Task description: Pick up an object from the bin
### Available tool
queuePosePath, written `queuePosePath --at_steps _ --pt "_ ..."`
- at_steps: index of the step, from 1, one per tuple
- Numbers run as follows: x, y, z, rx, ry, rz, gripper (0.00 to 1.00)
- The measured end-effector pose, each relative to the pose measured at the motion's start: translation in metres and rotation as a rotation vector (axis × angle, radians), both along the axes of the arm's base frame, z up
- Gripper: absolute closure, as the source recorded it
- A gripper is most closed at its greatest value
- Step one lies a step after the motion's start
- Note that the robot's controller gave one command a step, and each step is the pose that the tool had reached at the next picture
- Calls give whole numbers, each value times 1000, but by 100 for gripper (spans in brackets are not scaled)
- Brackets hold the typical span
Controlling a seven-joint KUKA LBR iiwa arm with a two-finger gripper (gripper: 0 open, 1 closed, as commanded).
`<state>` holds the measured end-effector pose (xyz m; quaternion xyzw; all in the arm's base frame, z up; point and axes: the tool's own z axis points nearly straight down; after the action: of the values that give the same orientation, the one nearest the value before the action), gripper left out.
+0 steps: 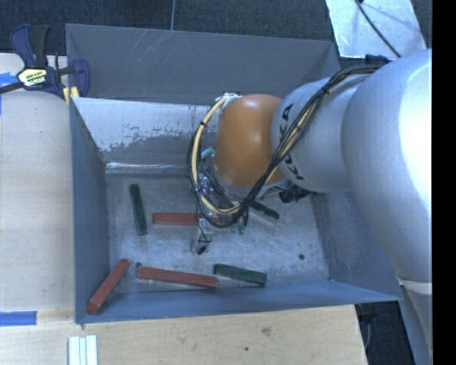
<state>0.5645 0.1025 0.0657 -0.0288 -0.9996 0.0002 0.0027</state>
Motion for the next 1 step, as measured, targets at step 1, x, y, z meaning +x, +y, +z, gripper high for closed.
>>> queuePosePath --at_steps 1 --pt "-4 21 36 2 -13 100 0"
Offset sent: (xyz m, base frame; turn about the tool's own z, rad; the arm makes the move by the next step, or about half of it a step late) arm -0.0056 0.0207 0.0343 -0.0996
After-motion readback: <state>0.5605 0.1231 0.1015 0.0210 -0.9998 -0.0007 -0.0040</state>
